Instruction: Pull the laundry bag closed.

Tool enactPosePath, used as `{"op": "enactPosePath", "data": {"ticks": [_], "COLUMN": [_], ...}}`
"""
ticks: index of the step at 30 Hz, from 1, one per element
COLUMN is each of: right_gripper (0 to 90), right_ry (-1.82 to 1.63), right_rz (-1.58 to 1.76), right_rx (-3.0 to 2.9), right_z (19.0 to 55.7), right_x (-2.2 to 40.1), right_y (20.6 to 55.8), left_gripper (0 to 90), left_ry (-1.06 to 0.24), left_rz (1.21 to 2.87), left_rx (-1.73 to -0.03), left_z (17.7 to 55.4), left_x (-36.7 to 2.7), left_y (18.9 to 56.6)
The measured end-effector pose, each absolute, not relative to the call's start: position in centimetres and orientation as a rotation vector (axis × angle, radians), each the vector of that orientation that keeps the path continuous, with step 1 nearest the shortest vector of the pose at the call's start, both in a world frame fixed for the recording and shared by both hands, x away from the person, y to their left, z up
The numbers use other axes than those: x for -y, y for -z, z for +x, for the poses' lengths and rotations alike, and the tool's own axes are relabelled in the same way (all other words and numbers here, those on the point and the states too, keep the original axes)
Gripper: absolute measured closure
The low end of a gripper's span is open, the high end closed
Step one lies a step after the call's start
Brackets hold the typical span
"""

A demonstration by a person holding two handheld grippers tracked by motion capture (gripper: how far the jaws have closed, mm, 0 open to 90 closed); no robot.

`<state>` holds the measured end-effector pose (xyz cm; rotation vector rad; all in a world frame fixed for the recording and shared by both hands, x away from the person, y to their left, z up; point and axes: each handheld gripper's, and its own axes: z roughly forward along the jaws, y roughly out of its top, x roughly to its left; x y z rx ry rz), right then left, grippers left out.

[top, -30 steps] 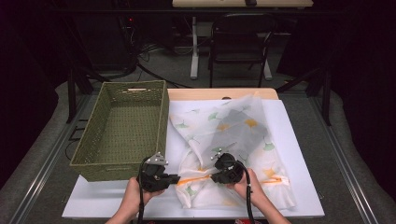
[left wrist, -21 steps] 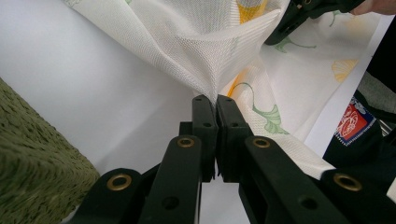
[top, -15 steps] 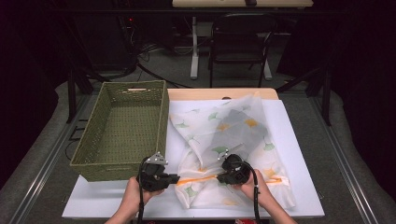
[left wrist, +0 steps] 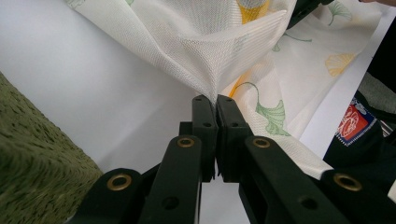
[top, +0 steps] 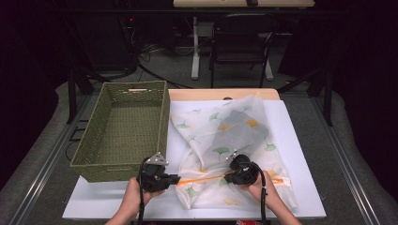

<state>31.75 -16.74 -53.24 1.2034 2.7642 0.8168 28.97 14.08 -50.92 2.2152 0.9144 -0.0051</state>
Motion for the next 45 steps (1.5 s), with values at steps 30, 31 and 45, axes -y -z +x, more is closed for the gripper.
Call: {"op": "enactPosePath", "data": {"ticks": [30,31,45], "right_gripper": [90.0,90.0,90.0], "right_ry": [-0.782,-0.782,-0.737], "right_rz": [1.411,1.418,1.453], "right_rx": [-2.625,-2.625,-2.604], "right_z": [31.1,31.1,31.2], "right_x": [23.8,24.0,24.9], "right_y": [53.1,53.1,53.1], "left_gripper": [88.3,88.3,88.3], "left_ry": [0.011,0.012,0.008], "left_rz": [2.212,2.212,2.223], "left_rx": [-0.921,-0.920,-0.914], "left_z": [29.0,29.0,29.1], "left_x": [-14.1,-14.1,-14.1], "left_y": [50.9,50.9,50.9]}}
